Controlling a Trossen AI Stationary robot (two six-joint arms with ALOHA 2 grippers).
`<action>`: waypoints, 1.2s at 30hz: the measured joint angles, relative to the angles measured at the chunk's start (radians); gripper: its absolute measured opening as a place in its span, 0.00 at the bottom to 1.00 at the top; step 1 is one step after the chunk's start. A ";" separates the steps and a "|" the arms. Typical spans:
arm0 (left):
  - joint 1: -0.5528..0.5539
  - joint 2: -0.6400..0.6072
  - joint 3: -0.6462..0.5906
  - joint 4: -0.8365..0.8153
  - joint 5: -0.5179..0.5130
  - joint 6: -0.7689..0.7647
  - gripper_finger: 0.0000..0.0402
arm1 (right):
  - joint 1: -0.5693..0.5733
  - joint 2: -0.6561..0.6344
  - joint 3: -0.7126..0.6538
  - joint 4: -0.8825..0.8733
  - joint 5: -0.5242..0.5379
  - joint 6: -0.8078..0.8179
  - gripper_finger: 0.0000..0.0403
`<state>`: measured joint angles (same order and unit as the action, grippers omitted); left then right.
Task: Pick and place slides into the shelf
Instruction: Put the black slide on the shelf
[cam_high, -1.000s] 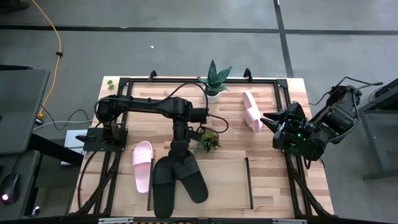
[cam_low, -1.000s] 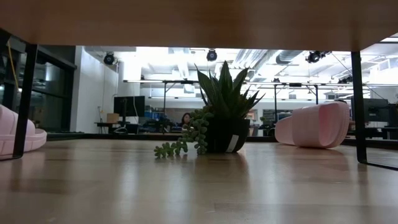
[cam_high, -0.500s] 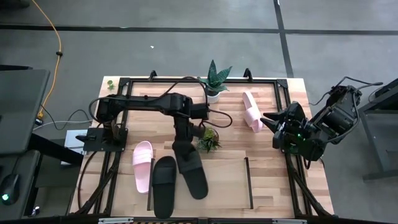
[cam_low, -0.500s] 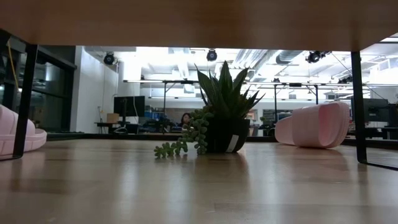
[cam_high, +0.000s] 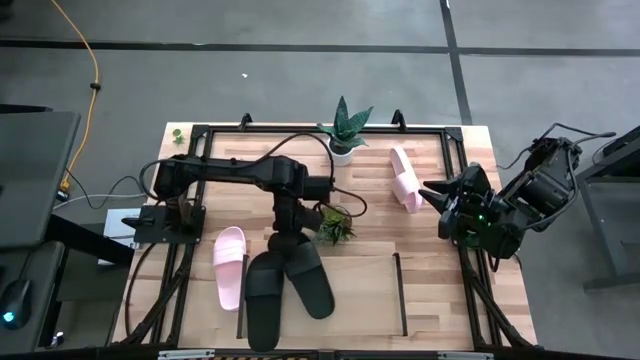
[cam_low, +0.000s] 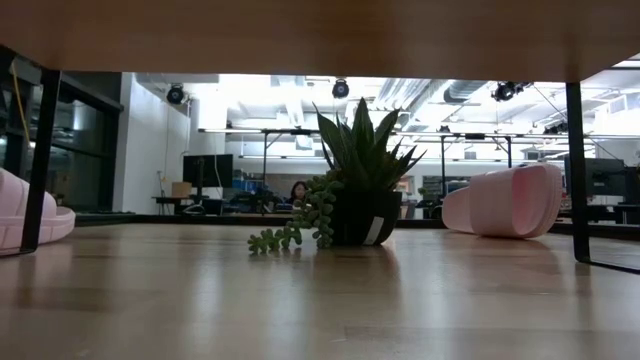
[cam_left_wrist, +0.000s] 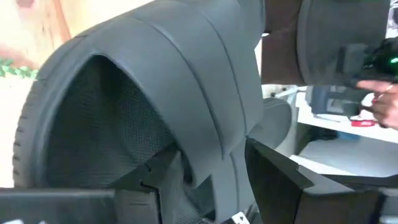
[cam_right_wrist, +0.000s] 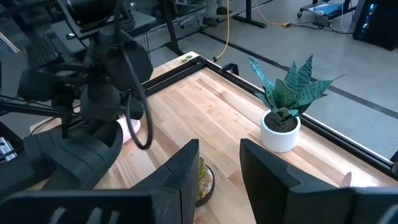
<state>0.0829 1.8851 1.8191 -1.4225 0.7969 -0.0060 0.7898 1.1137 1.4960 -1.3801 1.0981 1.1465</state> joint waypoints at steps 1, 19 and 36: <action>-0.001 0.000 0.000 0.001 -0.007 0.000 0.39 | 0.000 0.000 0.000 0.000 0.000 0.000 0.27; -0.034 -0.001 0.043 0.002 -0.076 0.026 0.39 | 0.000 0.000 0.000 -0.004 -0.003 -0.001 0.27; -0.051 0.031 0.043 0.030 -0.164 0.046 0.39 | 0.000 0.000 0.000 -0.008 -0.007 0.001 0.27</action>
<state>0.0315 1.9163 1.8622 -1.3922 0.6331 0.0402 0.7899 1.1137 1.4960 -1.3876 1.0908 1.1473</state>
